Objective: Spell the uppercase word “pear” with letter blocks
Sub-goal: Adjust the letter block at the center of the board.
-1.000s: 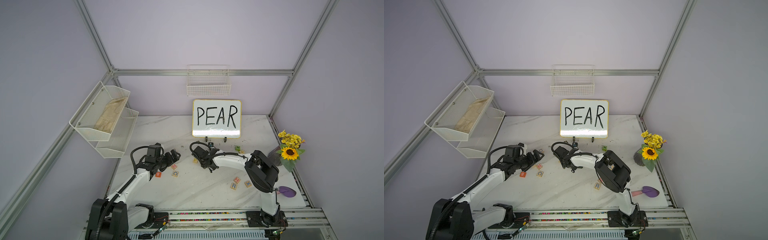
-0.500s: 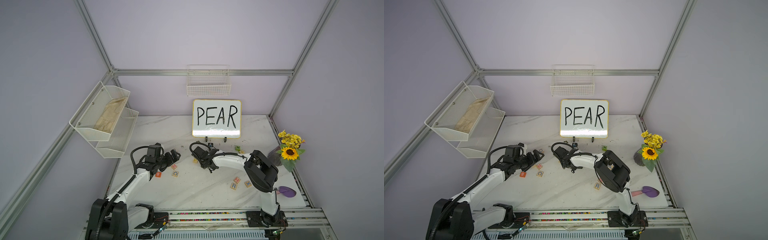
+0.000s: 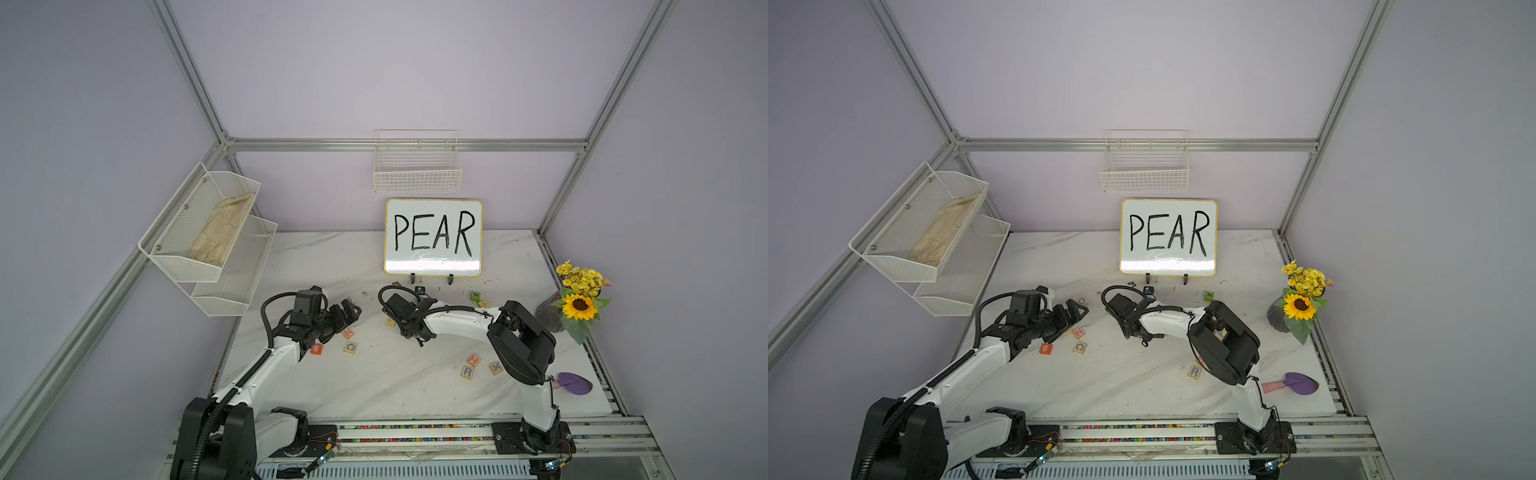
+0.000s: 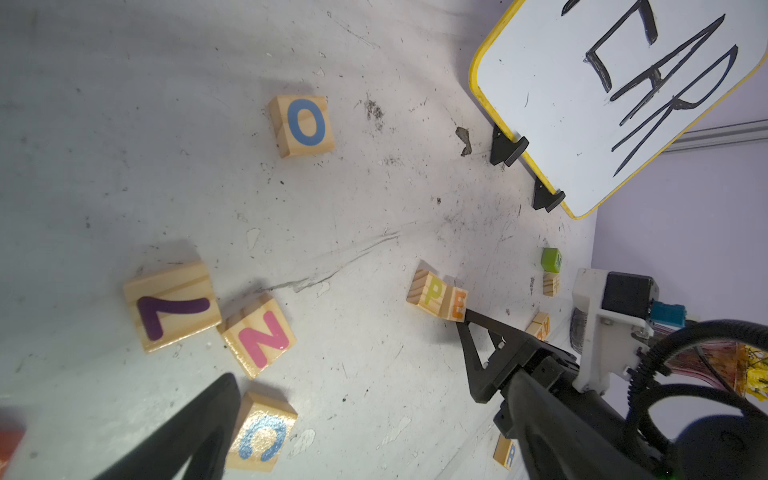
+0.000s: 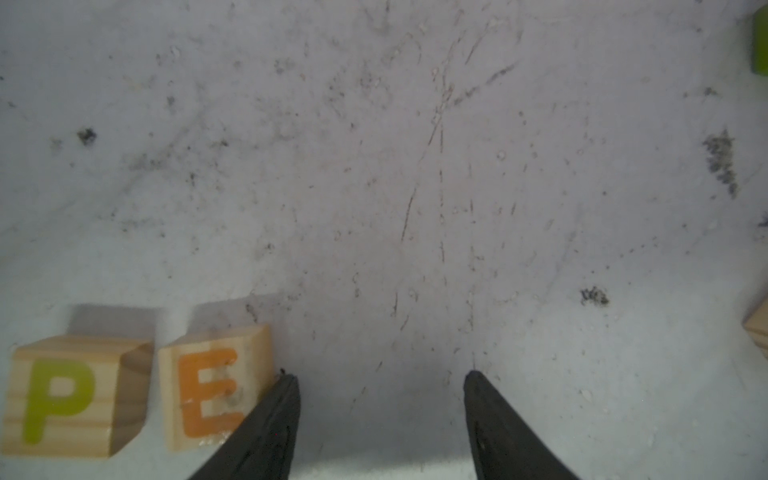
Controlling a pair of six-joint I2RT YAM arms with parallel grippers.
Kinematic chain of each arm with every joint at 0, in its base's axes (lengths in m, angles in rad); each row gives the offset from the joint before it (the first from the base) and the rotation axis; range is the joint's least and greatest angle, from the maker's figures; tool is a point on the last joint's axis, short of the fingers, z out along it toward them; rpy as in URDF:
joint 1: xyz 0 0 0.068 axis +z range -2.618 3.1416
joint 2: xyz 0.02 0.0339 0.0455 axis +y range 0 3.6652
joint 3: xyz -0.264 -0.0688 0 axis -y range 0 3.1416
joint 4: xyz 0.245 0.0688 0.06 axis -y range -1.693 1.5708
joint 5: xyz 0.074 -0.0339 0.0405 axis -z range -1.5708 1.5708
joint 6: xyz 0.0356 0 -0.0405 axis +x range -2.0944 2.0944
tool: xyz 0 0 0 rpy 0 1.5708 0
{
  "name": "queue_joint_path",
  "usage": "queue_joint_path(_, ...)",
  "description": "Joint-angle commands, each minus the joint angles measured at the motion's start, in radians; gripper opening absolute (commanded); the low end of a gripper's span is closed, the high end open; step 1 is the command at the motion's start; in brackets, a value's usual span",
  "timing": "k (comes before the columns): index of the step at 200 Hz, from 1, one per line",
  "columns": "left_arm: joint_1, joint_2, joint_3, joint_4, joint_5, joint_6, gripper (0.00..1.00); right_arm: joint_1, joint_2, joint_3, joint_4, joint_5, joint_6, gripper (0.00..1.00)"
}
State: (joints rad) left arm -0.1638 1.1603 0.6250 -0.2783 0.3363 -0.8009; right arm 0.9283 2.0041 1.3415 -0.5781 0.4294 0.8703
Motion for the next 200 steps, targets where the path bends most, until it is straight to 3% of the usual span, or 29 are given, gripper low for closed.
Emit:
queue_joint_path(1,0.007,-0.017,0.061,0.03,0.013,0.003,1.0,0.006,0.019,0.009,-0.008,0.012,0.013,0.66)
queue_joint_path(200,0.007,-0.014,0.061,0.029,0.014,0.003,1.0,0.012,-0.003,0.015,-0.032,0.033,0.018,0.66)
